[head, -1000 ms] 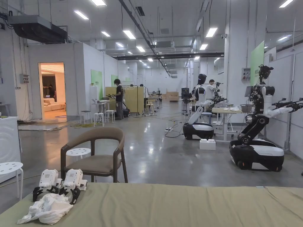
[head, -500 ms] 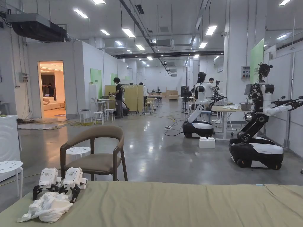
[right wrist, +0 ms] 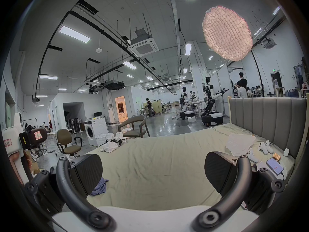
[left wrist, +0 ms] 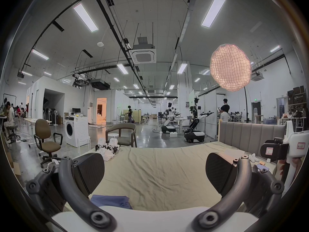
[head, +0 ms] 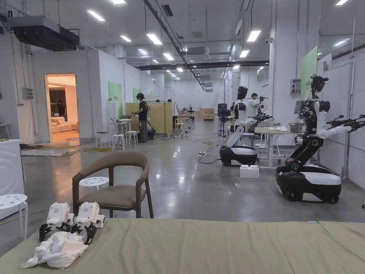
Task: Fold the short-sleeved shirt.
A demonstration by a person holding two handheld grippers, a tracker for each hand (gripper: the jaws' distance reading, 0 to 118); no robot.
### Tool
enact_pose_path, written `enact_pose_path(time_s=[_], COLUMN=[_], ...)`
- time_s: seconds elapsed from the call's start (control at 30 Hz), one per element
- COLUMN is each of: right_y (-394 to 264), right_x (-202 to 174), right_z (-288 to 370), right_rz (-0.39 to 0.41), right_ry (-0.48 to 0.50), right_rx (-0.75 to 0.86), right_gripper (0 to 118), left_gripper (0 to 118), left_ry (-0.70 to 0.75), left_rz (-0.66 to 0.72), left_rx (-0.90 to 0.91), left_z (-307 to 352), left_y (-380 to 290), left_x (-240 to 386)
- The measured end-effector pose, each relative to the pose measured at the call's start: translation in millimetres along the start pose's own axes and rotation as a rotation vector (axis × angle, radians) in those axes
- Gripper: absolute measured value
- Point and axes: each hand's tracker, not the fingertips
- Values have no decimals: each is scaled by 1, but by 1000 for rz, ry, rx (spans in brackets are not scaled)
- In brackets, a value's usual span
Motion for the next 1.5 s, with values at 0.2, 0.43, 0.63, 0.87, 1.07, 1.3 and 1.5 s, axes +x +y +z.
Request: enact_pose_path(time_s=[0.2,0.43,0.63,0.87,1.07,1.3,1.5], right_y=[0,13,17,19,23,16,24], right_x=[-1,-6,-21,-20,-16,-4,-17], right_z=[0,-9,-20,-17,-14,-8,13], right_rz=[1,-107,-199,-234,-224,-178,97], right_ry=[-2,-89,-225,-156,-207,-150,-149], right_rx=[-7,-87,-258,-234,-204,-106,66], right_gripper=[118,118,118,118,118,118,118], left_gripper=[118,118,118,118,118,118,118], left_ry=[8,9,8,-16,-19,-22,-9], left_rz=[7,29,61,51,54,39,13], left_rx=[11,-1,-6,-11,-12,-19,-9], left_z=[1,0,-1,-1,-2,-2,0], left_y=[1,0,0,-1,-1,-1,1], left_x=[-1,-4,-4,2,3,4,5])
